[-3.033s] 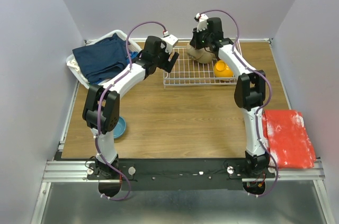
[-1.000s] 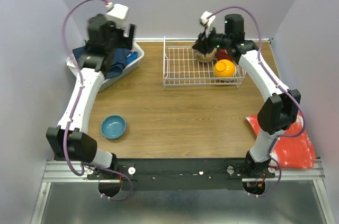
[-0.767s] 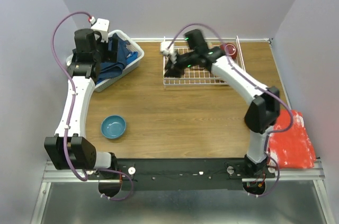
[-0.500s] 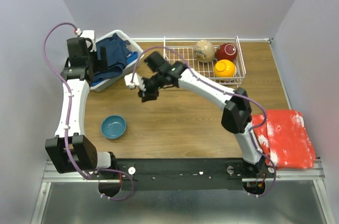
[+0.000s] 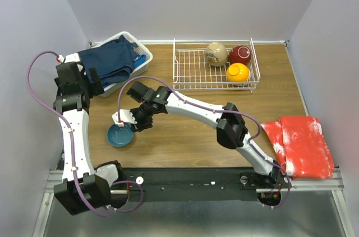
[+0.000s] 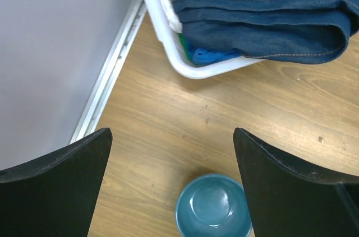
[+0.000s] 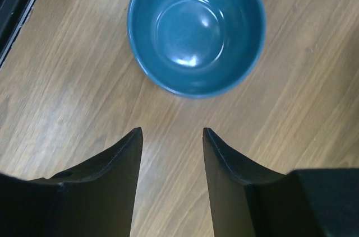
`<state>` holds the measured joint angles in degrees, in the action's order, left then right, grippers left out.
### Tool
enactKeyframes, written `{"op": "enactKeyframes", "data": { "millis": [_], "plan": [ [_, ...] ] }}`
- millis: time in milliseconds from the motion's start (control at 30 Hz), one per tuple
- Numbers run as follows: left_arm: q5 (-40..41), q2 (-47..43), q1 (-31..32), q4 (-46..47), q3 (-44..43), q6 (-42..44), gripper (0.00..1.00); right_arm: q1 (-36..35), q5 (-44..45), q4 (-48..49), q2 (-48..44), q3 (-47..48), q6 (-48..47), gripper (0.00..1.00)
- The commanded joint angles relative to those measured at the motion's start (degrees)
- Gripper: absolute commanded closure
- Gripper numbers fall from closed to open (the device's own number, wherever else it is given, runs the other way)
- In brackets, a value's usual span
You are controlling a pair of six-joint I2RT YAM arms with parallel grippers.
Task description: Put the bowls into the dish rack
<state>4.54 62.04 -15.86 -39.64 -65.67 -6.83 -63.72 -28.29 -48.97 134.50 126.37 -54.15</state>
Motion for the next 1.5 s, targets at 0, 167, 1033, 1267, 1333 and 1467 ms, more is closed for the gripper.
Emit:
{"op": "enactKeyframes", "data": {
  "millis": [0,167,1033,1267,1333,1467],
  "plan": [
    [3.3,-3.0,-0.8,-3.2,0.7,0.3,0.01,-1.8,1.3,1.2,4.0,4.6,-1.8,0.45],
    [5.5,-3.6,0.6,-4.8,0.0,1.6,0.01,-3.7,0.9,1.8,6.5,5.6,-5.3,0.45],
    [7.8,-3.8,9.4,-5.8,-8.2,5.1,0.01,-7.6,7.5,7.4,9.2,-1.6,-10.7,0.78],
    [6.3,-4.4,10.1,-5.8,-8.4,4.7,0.01,-8.7,11.9,6.5,2.5,-5.4,-4.6,0.96],
    [4.3,-4.3,10.1,-4.9,-8.5,4.5,0.02,-9.4,14.3,7.2,-3.4,-8.9,-2.3,0.99],
    [-1.0,-6.2,10.1,1.2,-7.5,3.4,0.02,-10.1,16.6,6.1,-15.3,-19.8,0.6,0.99]
  ]
}}
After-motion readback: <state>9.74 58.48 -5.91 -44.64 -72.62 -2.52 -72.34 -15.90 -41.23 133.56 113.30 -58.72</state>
